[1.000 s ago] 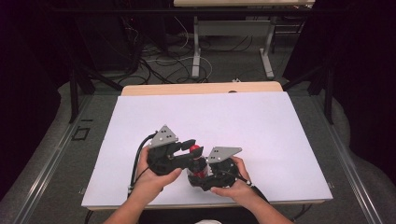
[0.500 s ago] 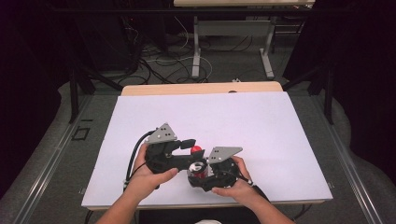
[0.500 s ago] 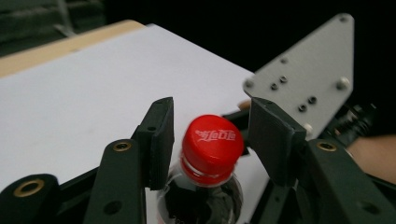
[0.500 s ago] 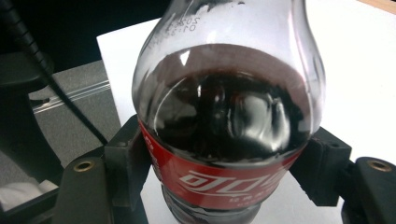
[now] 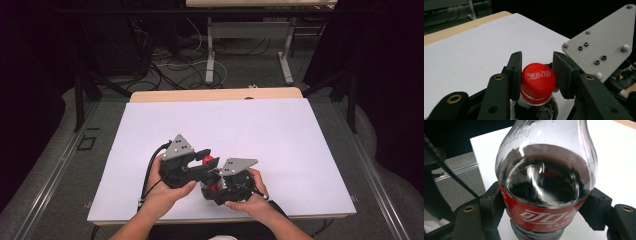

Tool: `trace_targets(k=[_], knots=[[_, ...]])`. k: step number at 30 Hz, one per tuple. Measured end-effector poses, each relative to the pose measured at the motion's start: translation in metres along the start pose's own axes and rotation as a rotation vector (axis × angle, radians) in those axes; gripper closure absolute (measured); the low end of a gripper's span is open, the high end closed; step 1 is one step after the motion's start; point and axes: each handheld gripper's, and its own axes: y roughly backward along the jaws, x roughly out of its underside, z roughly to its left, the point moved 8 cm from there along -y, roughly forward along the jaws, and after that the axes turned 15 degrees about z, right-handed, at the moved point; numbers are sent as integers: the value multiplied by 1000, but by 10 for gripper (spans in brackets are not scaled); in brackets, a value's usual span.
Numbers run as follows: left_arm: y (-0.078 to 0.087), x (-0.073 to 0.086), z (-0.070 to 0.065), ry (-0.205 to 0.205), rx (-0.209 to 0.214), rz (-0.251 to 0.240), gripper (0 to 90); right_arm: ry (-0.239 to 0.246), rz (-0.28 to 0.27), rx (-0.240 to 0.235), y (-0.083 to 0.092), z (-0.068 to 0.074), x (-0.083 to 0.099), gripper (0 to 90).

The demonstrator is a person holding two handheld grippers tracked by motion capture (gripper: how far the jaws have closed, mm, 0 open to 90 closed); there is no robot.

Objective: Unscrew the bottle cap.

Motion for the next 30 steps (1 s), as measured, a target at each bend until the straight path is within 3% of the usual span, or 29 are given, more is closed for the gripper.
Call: trace_targets(k=[6, 15, 23, 30], knots=[[0, -5, -1, 3, -4, 5, 614, -9, 12, -3, 0, -3, 2, 295], [3, -9, 9, 16, -24, 16, 614, -32, -6, 21, 0, -9, 3, 295], [7, -7, 27, 58, -54, 12, 614, -54, -9, 38, 2, -17, 4, 295], [12, -1, 49, 118, -79, 4, 614, -74, -19, 63, 3, -25, 5, 294]])
